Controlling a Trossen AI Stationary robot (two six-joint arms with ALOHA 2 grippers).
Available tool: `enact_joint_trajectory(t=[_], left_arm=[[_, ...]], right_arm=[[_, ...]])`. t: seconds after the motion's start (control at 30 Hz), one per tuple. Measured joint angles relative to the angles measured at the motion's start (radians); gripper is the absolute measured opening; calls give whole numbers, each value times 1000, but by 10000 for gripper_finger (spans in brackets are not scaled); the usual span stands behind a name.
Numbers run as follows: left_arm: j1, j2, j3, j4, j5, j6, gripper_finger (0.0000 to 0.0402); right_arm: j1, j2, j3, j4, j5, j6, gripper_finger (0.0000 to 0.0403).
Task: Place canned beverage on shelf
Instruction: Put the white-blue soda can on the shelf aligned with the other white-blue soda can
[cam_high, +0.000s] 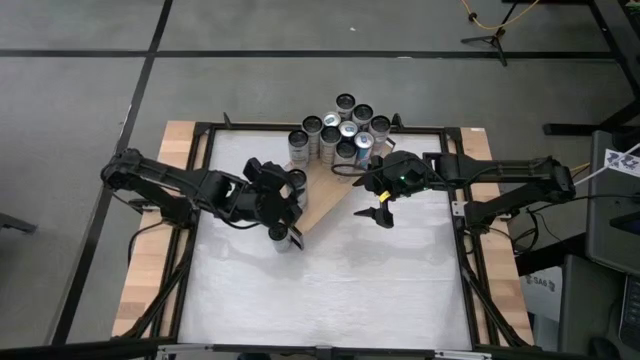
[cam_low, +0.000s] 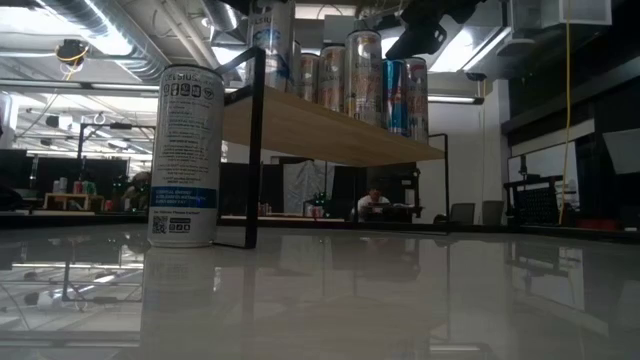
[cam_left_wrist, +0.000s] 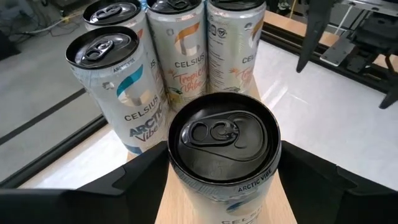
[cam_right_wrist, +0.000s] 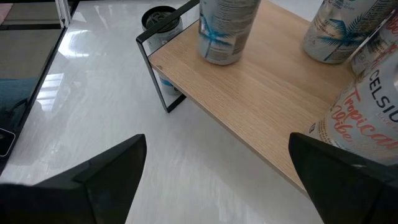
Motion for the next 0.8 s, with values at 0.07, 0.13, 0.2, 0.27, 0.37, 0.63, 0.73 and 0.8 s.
enact_joint_trajectory(t=[0.07,0.13,0.2,0.27,0.37,0.63,0.73,0.8], left_arm=[[-10,0,0,1,-17,0,285],[-19,-1,0,8,-38,0,306],[-32,-1,0,5,-64,-1,327],[-41,-1,0,10,-79,-1,345],[-52,-1,0,12,-98,-2,364],[-77,-1,0,28,-128,-3,372],[-77,-1,0,27,-144,3,372],[-77,-3,0,28,-157,33,372]], right_arm=[[0,0,0,0,0,0,388],[0,0,0,0,0,0,388],[0,0,0,0,0,0,388],[0,0,0,0,0,0,388],[0,0,0,0,0,0,388],[0,0,0,0,0,0,388],[0,0,0,0,0,0,388],[0,0,0,0,0,0,388]])
